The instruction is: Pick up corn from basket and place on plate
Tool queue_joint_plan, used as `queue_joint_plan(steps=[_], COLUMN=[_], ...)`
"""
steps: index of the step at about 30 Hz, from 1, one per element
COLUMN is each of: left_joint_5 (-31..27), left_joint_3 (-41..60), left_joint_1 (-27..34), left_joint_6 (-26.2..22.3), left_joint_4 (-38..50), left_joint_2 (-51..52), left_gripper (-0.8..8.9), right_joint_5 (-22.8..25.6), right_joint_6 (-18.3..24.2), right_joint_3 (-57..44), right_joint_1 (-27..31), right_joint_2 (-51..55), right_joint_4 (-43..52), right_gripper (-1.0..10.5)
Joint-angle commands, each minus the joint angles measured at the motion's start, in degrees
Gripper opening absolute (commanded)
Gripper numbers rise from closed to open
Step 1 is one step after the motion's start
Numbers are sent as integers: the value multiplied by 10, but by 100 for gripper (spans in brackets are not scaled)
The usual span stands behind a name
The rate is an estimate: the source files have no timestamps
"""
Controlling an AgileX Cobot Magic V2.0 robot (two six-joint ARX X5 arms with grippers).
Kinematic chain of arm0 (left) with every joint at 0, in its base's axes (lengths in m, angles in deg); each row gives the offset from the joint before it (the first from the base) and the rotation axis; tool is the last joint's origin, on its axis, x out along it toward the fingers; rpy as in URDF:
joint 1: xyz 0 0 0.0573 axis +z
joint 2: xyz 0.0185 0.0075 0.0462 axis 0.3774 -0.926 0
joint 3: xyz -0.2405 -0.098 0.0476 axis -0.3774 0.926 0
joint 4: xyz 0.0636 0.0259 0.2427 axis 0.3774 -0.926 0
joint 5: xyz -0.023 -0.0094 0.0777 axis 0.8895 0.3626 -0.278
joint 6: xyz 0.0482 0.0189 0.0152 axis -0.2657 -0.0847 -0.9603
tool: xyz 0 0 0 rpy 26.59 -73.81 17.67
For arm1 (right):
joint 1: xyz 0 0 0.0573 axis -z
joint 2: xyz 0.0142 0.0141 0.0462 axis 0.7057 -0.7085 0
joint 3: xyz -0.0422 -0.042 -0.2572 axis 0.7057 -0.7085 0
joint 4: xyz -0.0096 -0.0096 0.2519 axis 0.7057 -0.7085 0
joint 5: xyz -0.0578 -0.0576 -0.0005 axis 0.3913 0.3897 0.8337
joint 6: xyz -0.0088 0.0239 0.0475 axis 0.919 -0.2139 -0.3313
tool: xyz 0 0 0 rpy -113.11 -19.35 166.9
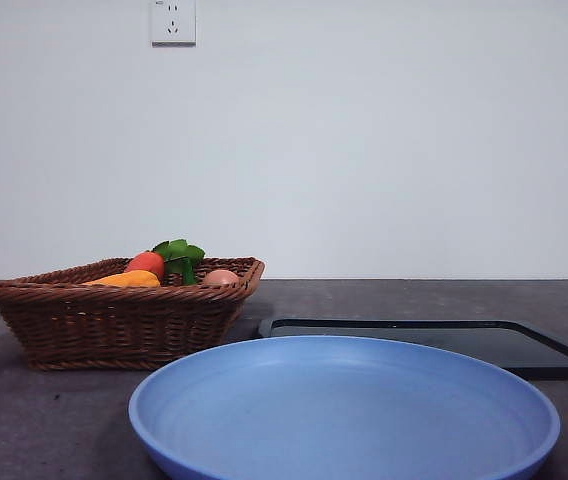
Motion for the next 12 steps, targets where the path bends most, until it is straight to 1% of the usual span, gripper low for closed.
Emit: queue_joint_plan(steps=[1, 3, 7, 10, 12], left_joint_5=[28, 45, 59, 62, 65], left_joint_3=[-33, -56, -92, -115, -127], left_joint_1=[1, 0, -9, -26, -42], left_joint_6=[-48, -72, -103, -105, -115], left_joint_4=[-27, -57, -106, -135, -152], left_joint_2=[-32, -55, -94, -120, -139], left_gripper=[7, 7, 7, 7, 7], right_joint_5=[-43, -64, -81, -83, -82], right_joint_6=[36, 37, 41, 65, 83], right_joint_3=[26, 44, 78, 108, 128], right_joint_1=[-5, -15, -43, -70, -91], right_joint_2=[-36, -65, -121, -167, -200], right_joint_4=[-2, -9, -31, -60, -83], right_gripper=[2, 2, 2, 2, 2])
